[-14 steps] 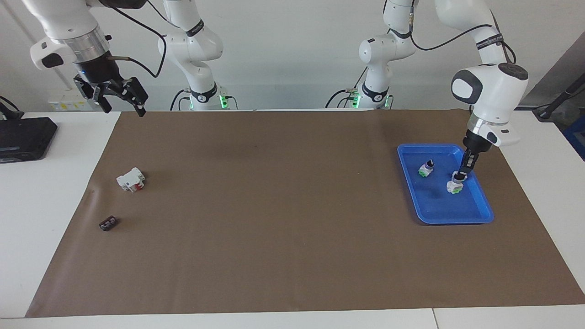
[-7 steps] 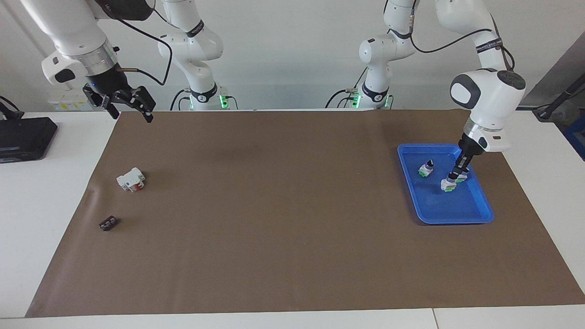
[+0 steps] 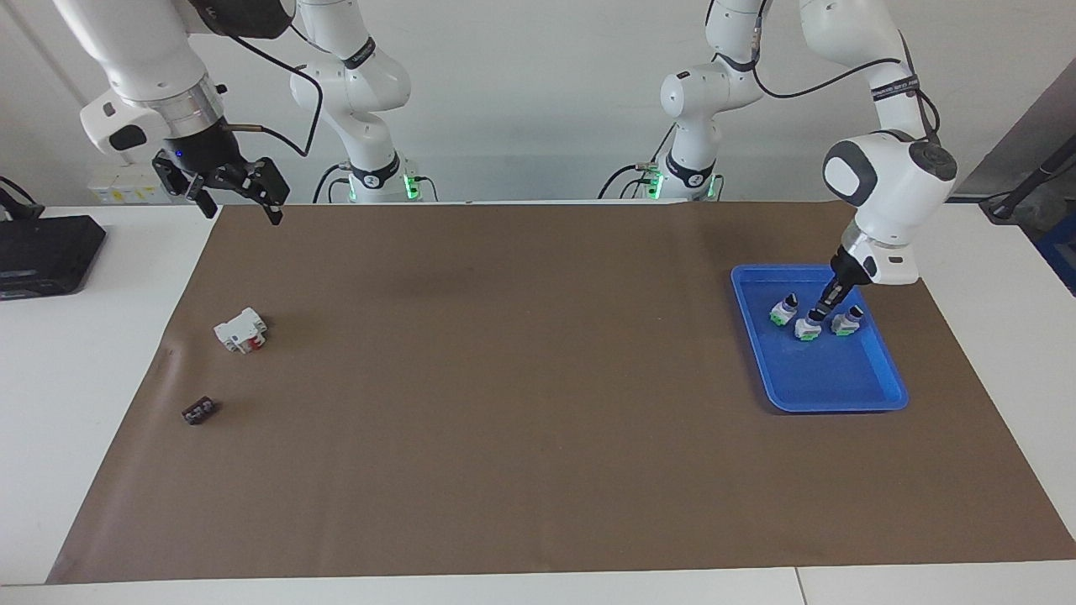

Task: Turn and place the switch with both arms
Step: 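Lower the switch into the blue tray with the left gripper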

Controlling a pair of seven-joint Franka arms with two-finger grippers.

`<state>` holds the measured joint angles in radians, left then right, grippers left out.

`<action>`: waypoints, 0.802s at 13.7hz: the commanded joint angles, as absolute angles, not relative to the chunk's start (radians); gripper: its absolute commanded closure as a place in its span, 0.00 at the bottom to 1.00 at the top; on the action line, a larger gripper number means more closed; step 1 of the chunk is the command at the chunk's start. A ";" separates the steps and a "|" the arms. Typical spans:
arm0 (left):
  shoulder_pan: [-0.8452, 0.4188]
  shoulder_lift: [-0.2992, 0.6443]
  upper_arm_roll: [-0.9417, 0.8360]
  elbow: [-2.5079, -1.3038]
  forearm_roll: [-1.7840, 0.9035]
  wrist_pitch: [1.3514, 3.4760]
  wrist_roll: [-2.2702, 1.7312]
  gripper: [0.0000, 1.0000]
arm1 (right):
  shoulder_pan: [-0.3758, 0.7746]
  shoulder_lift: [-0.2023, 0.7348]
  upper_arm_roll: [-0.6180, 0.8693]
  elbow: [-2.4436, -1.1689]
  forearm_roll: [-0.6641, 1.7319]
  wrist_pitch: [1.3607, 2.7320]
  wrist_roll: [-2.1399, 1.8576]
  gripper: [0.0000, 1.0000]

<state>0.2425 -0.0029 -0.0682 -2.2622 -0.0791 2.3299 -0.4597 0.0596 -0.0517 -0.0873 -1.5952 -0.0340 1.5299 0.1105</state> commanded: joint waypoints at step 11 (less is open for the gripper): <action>0.244 -0.037 -0.078 -2.276 -0.067 2.241 -0.325 1.00 | 0.057 -0.049 -0.086 -1.580 -0.009 1.502 0.135 0.00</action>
